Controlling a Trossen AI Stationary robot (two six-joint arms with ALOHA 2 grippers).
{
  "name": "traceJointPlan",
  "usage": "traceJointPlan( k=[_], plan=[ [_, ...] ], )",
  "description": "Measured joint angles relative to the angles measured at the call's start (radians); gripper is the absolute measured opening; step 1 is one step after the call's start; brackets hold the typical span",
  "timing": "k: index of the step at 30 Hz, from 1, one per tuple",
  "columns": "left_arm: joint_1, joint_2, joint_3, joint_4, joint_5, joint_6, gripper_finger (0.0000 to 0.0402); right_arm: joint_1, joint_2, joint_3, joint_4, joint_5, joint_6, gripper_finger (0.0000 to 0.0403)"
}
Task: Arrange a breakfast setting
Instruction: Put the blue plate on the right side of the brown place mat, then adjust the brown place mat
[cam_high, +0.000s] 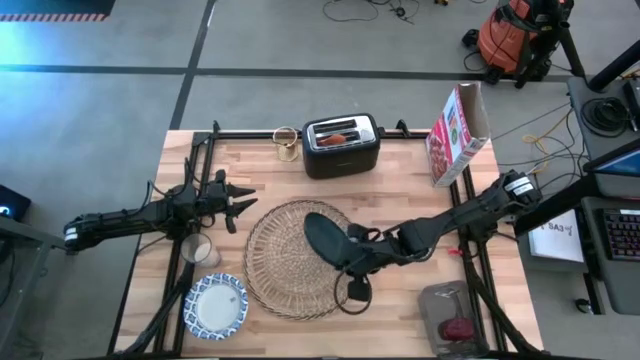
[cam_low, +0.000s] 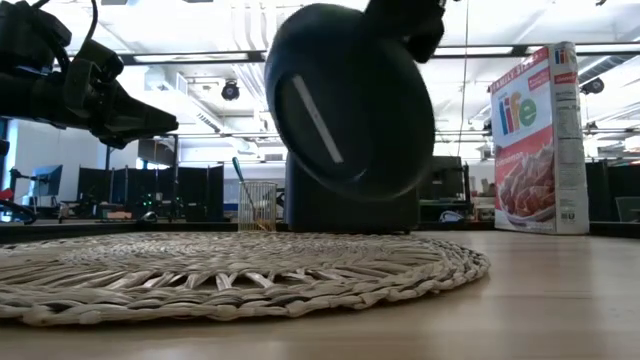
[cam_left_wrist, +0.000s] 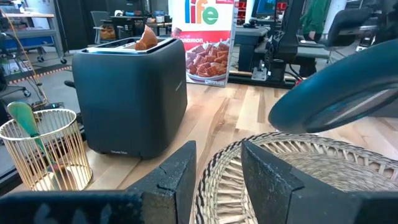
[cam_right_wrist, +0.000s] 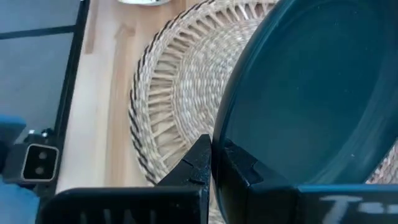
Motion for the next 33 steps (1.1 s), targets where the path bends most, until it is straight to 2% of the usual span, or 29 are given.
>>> traceJointPlan(
  k=[12,19,29,33],
  plan=[
    [0.000,0.000,0.000,-0.001,0.000,0.000,0.0112,0.001,0.181,-0.003,-0.003,-0.126,-0.017,0.0009],
    [0.000,0.000,0.000,0.000,0.000,0.000,0.0112,0.001,0.198,-0.003,-0.006,-0.163,-0.015,0.0014],
    [0.000,0.000,0.000,0.000,0.000,0.000,0.0112,-0.002,0.194,-0.002,-0.005,-0.176,0.010,0.0084],
    [0.000,0.000,0.000,0.000,0.000,0.000,0.0112,-0.002,0.194,0.047,-0.012,-0.174,0.009,0.0105]
  ],
)
